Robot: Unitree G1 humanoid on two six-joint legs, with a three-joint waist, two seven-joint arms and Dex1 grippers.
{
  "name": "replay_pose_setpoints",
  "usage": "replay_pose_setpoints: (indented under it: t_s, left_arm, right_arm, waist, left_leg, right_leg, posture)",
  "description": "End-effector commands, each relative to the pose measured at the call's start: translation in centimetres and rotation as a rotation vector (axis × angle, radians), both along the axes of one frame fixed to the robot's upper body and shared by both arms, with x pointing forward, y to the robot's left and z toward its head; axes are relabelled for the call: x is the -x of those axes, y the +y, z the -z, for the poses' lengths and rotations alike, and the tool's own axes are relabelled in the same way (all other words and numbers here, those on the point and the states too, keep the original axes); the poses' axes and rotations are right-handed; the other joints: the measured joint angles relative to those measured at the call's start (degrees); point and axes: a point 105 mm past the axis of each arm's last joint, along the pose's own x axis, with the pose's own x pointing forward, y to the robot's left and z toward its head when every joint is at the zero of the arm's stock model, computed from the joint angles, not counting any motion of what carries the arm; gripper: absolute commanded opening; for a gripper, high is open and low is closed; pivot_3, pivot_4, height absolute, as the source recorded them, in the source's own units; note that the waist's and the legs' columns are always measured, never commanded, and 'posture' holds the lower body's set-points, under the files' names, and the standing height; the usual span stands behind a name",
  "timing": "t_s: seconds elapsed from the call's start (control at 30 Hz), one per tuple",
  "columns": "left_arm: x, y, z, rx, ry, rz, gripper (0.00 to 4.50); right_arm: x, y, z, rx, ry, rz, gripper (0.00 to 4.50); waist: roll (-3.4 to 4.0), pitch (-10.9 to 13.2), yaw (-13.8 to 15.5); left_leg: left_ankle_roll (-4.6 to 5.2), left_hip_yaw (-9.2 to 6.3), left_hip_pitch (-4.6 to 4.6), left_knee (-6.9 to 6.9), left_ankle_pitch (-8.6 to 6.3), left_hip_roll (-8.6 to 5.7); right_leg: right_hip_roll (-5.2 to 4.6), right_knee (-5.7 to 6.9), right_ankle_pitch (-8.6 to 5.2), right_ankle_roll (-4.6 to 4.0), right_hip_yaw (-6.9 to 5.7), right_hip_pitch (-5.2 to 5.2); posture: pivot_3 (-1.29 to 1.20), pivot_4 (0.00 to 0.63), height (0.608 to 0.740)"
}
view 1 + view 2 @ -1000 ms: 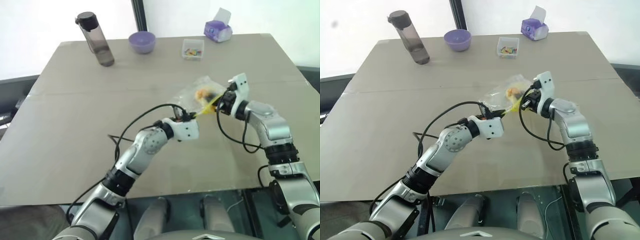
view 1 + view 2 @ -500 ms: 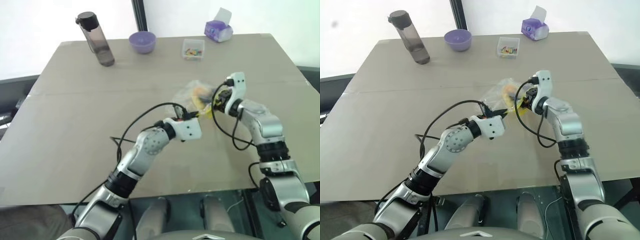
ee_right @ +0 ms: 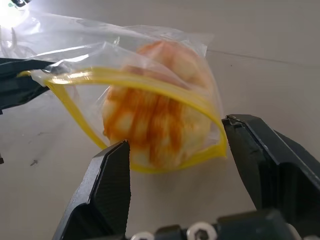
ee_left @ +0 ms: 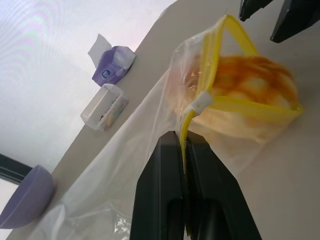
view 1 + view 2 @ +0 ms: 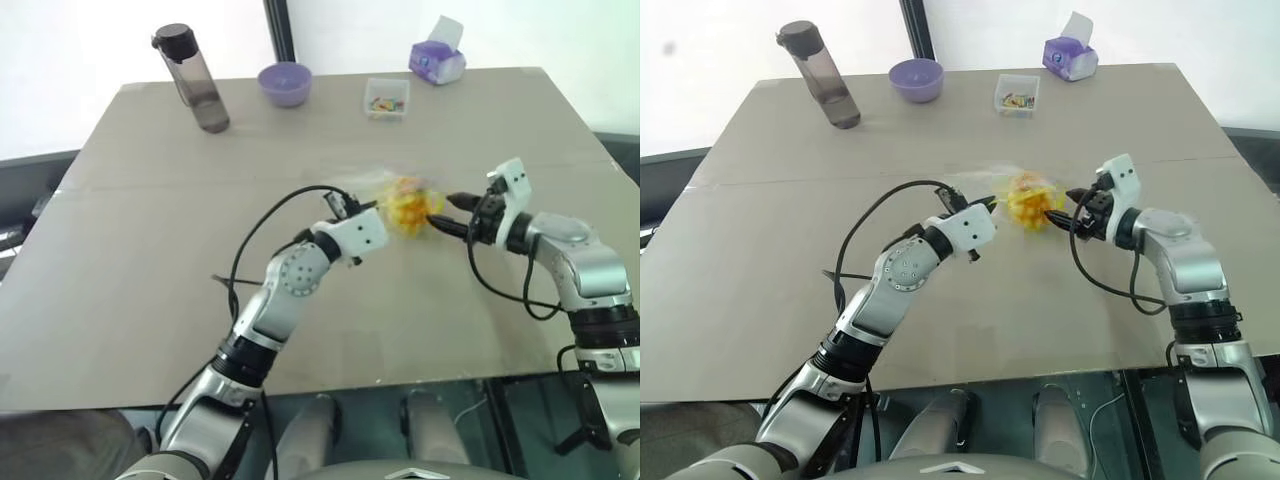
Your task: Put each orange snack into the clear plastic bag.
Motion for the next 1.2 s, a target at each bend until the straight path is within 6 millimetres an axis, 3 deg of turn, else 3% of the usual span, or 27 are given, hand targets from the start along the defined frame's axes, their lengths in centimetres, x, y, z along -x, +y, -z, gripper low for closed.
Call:
replay_pose_setpoints:
  t_s: [0.03, 0.2, 0.3, 0.43, 0.67, 1.03, 1.2]
  left_arm:
    - [0.2, -0.1, -1.4, 0.043, -0.038, 0.007, 0.0]
    - [0.3, -0.1, -1.4, 0.047, -0.037, 0.008, 0.0]
    - [0.3, -0.1, -1.3, 0.044, -0.031, 0.012, 0.0]
    - [0.4, -0.2, -1.2, 0.042, -0.026, 0.018, 0.0]
    - [0.5, -0.2, -1.1, 0.033, -0.025, 0.023, 0.0]
    - [0.8, -0.3, -0.8, 0.033, -0.018, 0.021, 0.0]
    - [0.8, -0.3, -0.8, 0.031, -0.02, 0.02, 0.0]
  right_arm:
    - [0.3, -1.0, -1.5, 0.009, -0.066, 0.017, 3.36]
    - [0.0, -1.6, -1.2, 0.036, -0.087, 0.05, 3.36]
    - [-1.4, -2.3, -0.7, 0.144, -0.149, 0.115, 3.36]
    - [-2.7, -1.7, 0.1, 0.257, -0.218, 0.107, 3.36]
    - [-4.7, -0.2, -0.6, 0.147, -0.231, 0.114, 3.36]
    - [-4.8, 0.7, 0.1, 0.266, -0.336, 0.014, 3.36]
    - [-4.9, 0.8, 0.2, 0.252, -0.339, 0.017, 1.05]
  waist:
    - [0.0, 0.0, 0.1]
    - [0.0, 0.0, 0.0]
    - [0.0, 0.0, 0.0]
    - [0.0, 0.0, -0.2]
    - [0.0, 0.0, -0.2]
    - [0.0, 0.0, -0.4]
    - [0.0, 0.0, -0.3]
  left_leg:
    - [0.0, 0.0, 0.0, 0.0, 0.0, 0.0]
    - [0.0, 0.0, 0.0, 0.0, 0.0, 0.01]
    - [0.0, 0.01, 0.0, 0.0, 0.0, 0.0]
    - [-0.01, 0.02, 0.01, 0.0, 0.0, 0.0]
    - [-0.01, 0.03, 0.02, 0.0, 0.01, 0.01]
    - [-0.01, 0.03, 0.01, 0.0, 0.01, 0.0]
    - [-0.01, 0.03, 0.02, 0.0, 0.01, 0.01]
  right_leg:
    - [0.0, 0.0, 0.0, 0.0, 0.0, 0.0]
    - [0.02, 0.0, 0.0, 0.0, 0.0, 0.0]
    - [0.01, 0.0, 0.0, 0.0, 0.0, 0.0]
    - [0.02, 0.01, 0.0, 0.0, 0.0, 0.0]
    - [0.02, 0.01, 0.0, 0.0, 0.02, -0.01]
    - [0.02, -0.01, 0.0, 0.0, 0.02, 0.0]
    - [0.03, 0.0, 0.0, 0.0, 0.03, 0.0]
  posture:
    - [0.0, 0.15, 0.74]
    - [0.0, 0.15, 0.74]
    - [0.0, 0.15, 0.74]
    - [0.0, 0.15, 0.74]
    - [0.0, 0.15, 0.74]
    - [0.0, 0.15, 0.74]
    - [0.0, 0.15, 0.74]
